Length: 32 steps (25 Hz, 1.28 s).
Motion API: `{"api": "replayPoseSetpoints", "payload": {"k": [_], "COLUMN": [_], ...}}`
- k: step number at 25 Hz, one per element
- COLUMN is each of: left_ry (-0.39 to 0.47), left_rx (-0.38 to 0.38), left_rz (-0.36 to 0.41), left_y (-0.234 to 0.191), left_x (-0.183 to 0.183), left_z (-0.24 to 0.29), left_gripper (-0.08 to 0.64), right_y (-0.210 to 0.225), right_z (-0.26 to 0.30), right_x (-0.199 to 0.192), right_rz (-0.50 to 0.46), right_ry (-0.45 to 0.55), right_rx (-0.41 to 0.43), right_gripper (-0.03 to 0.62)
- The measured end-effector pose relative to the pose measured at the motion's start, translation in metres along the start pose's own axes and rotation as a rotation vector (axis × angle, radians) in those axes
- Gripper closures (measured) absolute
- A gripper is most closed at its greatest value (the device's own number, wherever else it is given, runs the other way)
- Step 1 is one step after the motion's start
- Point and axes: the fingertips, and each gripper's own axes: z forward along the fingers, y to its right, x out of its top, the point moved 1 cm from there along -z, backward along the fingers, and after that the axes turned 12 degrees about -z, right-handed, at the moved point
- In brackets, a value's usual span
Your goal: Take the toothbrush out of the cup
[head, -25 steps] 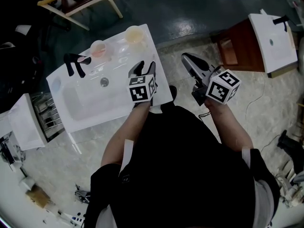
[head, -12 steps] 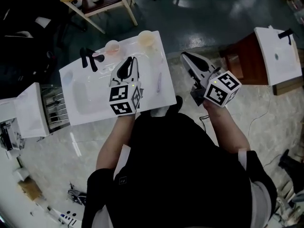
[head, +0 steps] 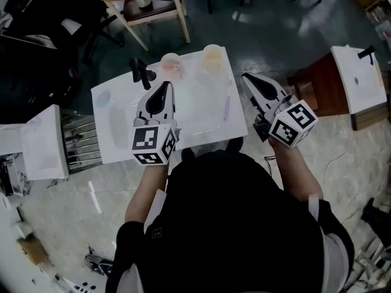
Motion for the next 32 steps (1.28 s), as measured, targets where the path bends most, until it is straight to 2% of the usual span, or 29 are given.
{"api": "replayPoseSetpoints", "payload": {"k": [7,15,20,27,32], "left_ry": [0.069,0.079,0.095,0.1,0.093], "left_rx": [-0.05,-0.086,-0.078,0.01,0.033], "left_rz": [0.016,0.01,-0.003,0.007,-0.002], "left_y": [-0.063,-0.115,-0.116,-0.121,-0.148], "left_x": [0.023,0.025,0.03,0.037,0.04], "left_z": [-0.067,-0.107,-0.111,-0.099,-0.099], "left_gripper": [0.541,0.541,0.541,0.541,0.541], "right_y": [-0.084,-0.168,-0.173,-0.158,-0.163], "right_z": [0.055,0.108,0.114,0.116,0.146], "right_x": [-0.005,0.003,0.006,0.01,-0.009], "right_rz": [-0.022,-0.093,-0.116,-0.239,-0.221], "right_ry": [-0.002,-0.002,-0.03,-0.05,-0.097], "right_rx": [-0.012,0.037,0.051,0.1,0.111], "right_gripper": [0.565,0.563,0.563,0.562,0.561]}}
